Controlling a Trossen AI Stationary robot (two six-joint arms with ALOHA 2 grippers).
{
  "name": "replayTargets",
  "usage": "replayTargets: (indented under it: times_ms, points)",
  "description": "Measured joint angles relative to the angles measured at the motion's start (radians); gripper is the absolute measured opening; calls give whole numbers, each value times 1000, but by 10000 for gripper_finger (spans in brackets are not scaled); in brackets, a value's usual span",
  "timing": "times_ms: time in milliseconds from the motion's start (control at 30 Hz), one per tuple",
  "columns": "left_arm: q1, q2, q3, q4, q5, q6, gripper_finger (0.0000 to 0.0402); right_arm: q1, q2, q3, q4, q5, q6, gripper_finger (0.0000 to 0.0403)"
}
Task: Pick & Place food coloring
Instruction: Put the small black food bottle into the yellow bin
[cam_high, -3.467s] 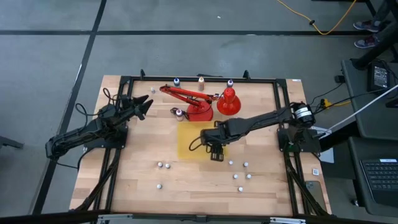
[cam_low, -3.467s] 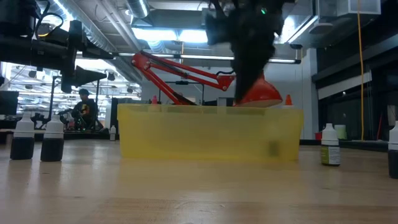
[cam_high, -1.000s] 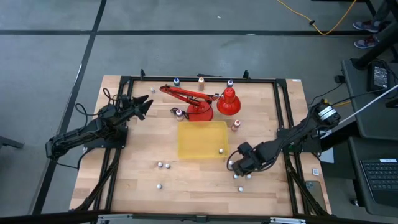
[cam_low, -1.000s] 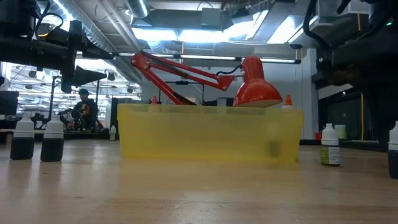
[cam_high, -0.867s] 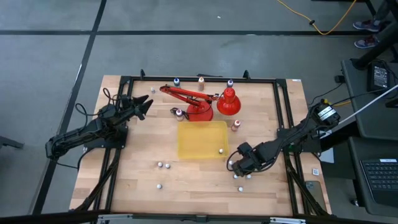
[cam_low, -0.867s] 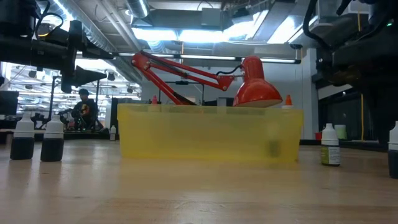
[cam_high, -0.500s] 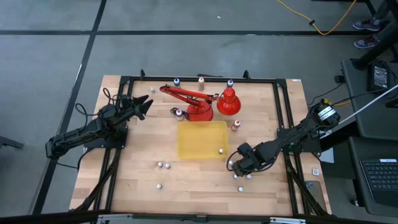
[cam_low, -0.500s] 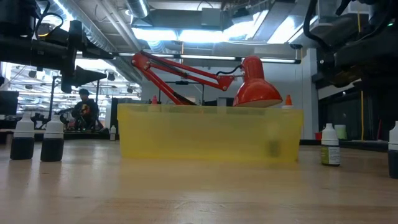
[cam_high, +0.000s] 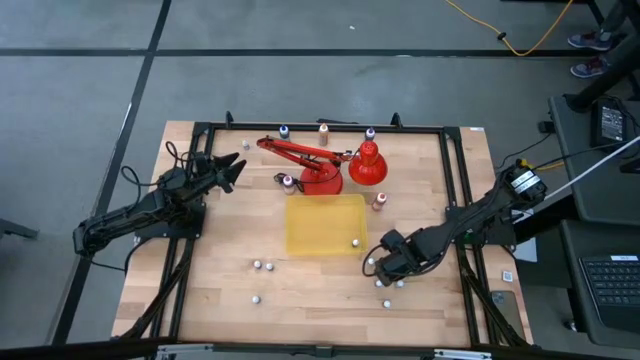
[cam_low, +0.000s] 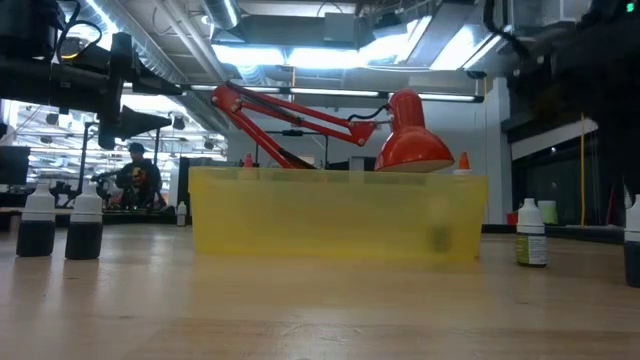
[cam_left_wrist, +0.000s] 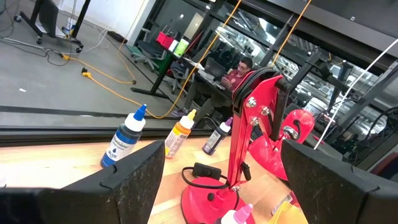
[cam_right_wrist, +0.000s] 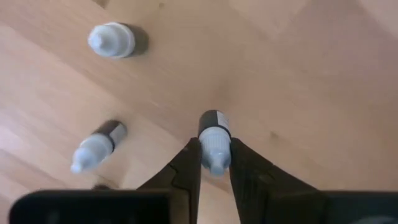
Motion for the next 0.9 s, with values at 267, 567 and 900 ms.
replayTargets:
  times_ms: [267, 567, 900]
  points:
    - [0, 0, 0, 0, 0, 0, 311, -14, -1, 176, -216, -3, -194, 64]
    - [0, 0, 0, 0, 0, 0, 312, -88, 25, 365, -425, 5, -450, 64]
    - [0, 0, 0, 0, 0, 0, 312, -184, 151, 614, -497, 32, -720, 69]
